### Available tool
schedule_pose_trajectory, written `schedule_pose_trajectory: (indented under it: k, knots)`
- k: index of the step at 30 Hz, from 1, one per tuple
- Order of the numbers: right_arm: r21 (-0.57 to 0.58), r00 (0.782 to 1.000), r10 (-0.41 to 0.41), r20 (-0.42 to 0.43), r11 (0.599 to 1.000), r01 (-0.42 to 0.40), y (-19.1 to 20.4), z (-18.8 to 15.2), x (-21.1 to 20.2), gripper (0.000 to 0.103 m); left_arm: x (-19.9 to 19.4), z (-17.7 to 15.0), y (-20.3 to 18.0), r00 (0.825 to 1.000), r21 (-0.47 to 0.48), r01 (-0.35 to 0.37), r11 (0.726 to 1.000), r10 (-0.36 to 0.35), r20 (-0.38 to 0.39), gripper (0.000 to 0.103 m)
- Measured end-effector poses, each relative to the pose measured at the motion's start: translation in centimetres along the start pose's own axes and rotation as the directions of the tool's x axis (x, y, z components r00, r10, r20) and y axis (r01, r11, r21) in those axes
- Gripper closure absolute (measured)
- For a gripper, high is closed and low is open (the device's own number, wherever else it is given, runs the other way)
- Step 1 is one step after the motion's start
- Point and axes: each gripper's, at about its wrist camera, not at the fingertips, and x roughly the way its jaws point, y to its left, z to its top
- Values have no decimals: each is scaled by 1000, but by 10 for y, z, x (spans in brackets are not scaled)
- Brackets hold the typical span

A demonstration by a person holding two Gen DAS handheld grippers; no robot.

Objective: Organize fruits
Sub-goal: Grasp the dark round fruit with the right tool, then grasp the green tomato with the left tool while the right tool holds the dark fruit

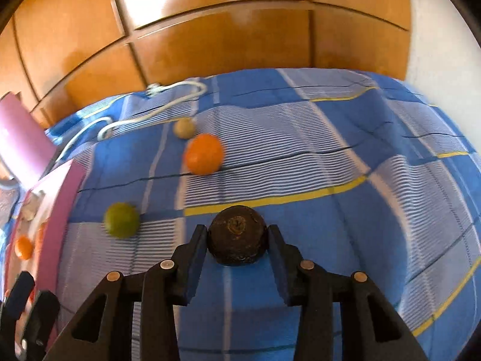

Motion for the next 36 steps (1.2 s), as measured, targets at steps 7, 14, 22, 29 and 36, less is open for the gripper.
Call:
schedule_pose_trajectory:
  k: [7, 14, 22, 29, 36]
  knots:
    - [54, 998, -59, 16, 997, 58, -17, 3, -1, 62, 26, 12, -11, 997, -19, 60, 998, -61, -49, 46]
    - [60, 998, -58, 2, 997, 58, -16, 4, 3, 62, 58, 27, -18, 991, -48, 80, 996, -85, -103, 46]
    - [46, 998, -68, -11, 997, 68, -14, 4, 5, 61, 86, 39, -18, 981, -106, 87, 991, -103, -166, 46]
    - [37, 997, -74, -6, 997, 75, -14, 4, 5, 61, 108, 43, -18, 973, -142, 44, 989, -75, -219, 62]
    - [33, 997, -73, -7, 997, 73, -12, 4, 6, 59, 94, 31, -7, 979, -180, 33, 983, -68, -193, 70]
